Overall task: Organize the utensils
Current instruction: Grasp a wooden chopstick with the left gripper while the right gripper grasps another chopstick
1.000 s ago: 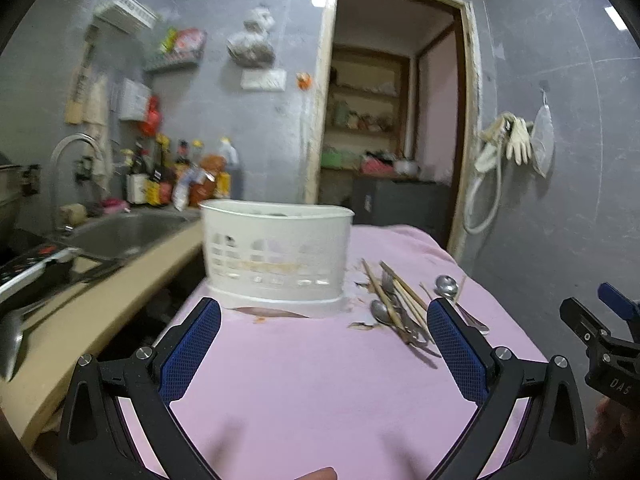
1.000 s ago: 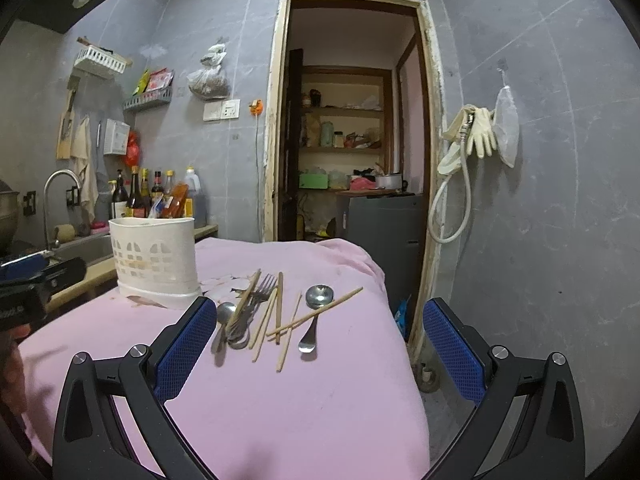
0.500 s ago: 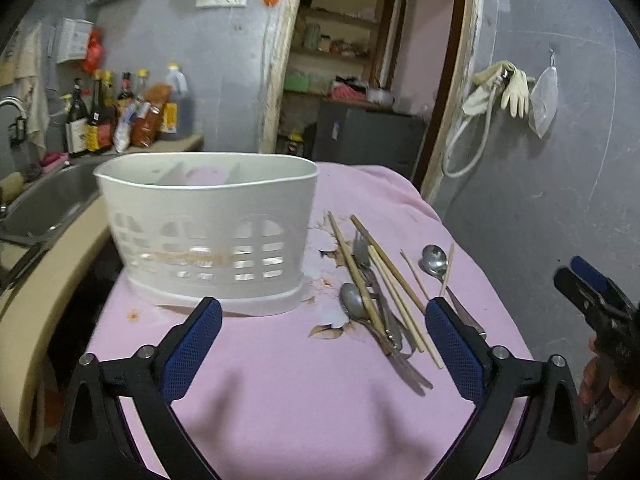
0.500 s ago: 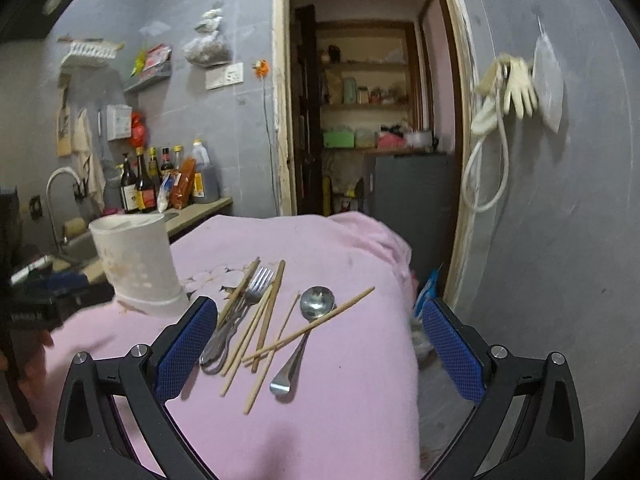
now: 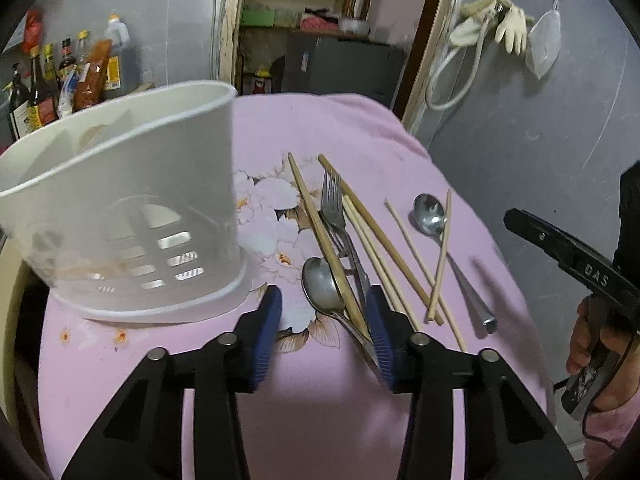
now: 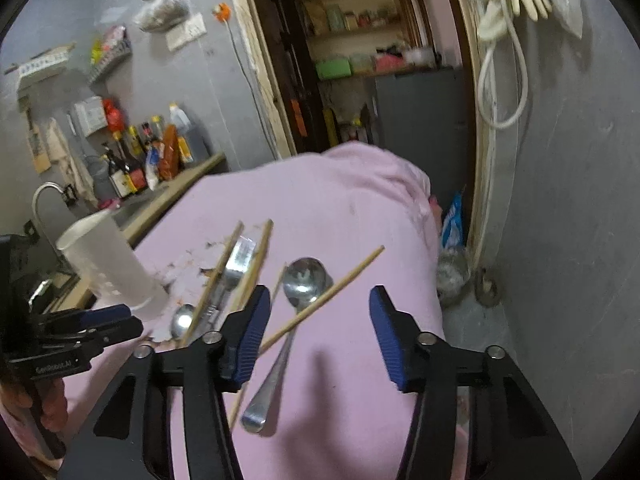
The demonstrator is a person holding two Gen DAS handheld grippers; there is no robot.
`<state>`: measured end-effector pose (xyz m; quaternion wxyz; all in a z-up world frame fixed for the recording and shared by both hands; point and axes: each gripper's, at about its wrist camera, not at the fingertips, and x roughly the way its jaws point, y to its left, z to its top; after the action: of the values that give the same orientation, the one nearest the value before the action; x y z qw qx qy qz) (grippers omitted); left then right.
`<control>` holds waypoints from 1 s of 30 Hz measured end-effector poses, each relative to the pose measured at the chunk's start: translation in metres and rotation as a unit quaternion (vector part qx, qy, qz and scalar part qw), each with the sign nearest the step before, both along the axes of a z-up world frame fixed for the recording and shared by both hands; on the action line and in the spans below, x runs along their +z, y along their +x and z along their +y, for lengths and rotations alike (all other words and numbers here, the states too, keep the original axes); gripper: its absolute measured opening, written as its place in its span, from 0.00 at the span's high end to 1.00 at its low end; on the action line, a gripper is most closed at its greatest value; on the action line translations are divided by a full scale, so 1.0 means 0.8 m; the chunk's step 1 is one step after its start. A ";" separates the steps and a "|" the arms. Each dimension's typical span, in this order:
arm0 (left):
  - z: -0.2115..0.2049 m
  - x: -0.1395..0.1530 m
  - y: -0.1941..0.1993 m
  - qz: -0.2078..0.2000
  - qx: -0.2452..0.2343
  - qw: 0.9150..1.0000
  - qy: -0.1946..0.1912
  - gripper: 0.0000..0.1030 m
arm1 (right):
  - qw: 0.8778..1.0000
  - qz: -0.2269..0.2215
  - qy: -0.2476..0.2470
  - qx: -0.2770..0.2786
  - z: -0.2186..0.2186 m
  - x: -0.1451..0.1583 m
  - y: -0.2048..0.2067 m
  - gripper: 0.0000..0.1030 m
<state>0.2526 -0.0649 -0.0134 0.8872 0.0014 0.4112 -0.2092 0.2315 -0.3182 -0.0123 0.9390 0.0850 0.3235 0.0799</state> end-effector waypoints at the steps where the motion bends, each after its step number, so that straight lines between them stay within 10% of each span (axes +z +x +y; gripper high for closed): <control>1: -0.001 -0.003 0.004 0.006 -0.001 1.000 0.000 0.67 | 1.000 0.008 0.002 -0.002 -0.001 -0.003 0.006 0.58; 30: 0.012 -0.038 0.053 0.064 0.041 0.997 -0.024 0.93 | 0.990 0.127 0.044 -0.039 -0.025 -0.047 0.120 0.84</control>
<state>0.2950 -0.0556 -0.0436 0.8666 -0.0505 0.4616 -0.1824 0.3278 -0.3383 -0.0496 0.8879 0.1486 0.4330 0.0458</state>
